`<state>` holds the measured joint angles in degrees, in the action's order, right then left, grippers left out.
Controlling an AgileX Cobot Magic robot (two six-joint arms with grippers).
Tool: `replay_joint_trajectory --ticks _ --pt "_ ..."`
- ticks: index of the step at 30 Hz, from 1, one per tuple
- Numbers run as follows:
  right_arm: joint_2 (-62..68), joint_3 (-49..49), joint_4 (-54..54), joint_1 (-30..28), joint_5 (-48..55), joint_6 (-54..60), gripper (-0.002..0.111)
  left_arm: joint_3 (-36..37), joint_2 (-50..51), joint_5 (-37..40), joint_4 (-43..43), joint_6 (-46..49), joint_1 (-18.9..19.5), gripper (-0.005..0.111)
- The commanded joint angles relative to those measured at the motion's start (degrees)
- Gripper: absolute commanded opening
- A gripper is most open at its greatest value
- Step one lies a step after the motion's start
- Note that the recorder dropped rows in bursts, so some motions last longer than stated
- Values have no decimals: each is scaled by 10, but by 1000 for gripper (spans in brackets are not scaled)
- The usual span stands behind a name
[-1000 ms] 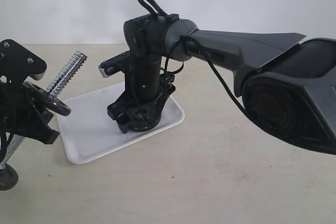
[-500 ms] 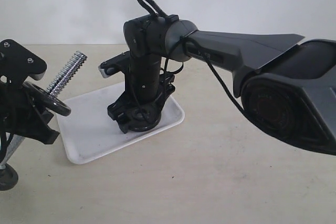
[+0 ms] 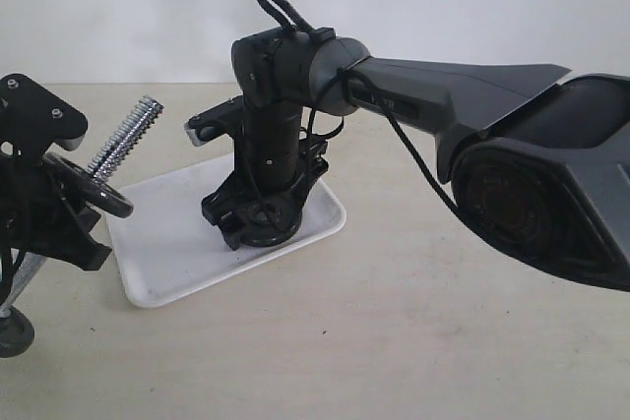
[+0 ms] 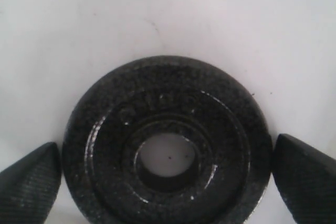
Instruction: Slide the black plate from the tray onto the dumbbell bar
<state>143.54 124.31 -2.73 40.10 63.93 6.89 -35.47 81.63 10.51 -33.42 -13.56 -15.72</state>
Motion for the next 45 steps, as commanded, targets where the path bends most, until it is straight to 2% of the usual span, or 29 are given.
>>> replay_joint_trajectory --ticks 1,26,34,45 --pt "10 -4 -5 -3 9 -2 105 -18 -23 -284 -22 5 1 4" --pt "10 -4 -5 -3 -3 -3 105 -18 -23 -284 -22 8 1 4" --pt "10 -4 46 -2 -2 -47 105 -18 -23 -284 -22 8 1 4" --pt "10 -4 40 -2 0 -49 105 -18 -23 -284 -22 8 1 4"
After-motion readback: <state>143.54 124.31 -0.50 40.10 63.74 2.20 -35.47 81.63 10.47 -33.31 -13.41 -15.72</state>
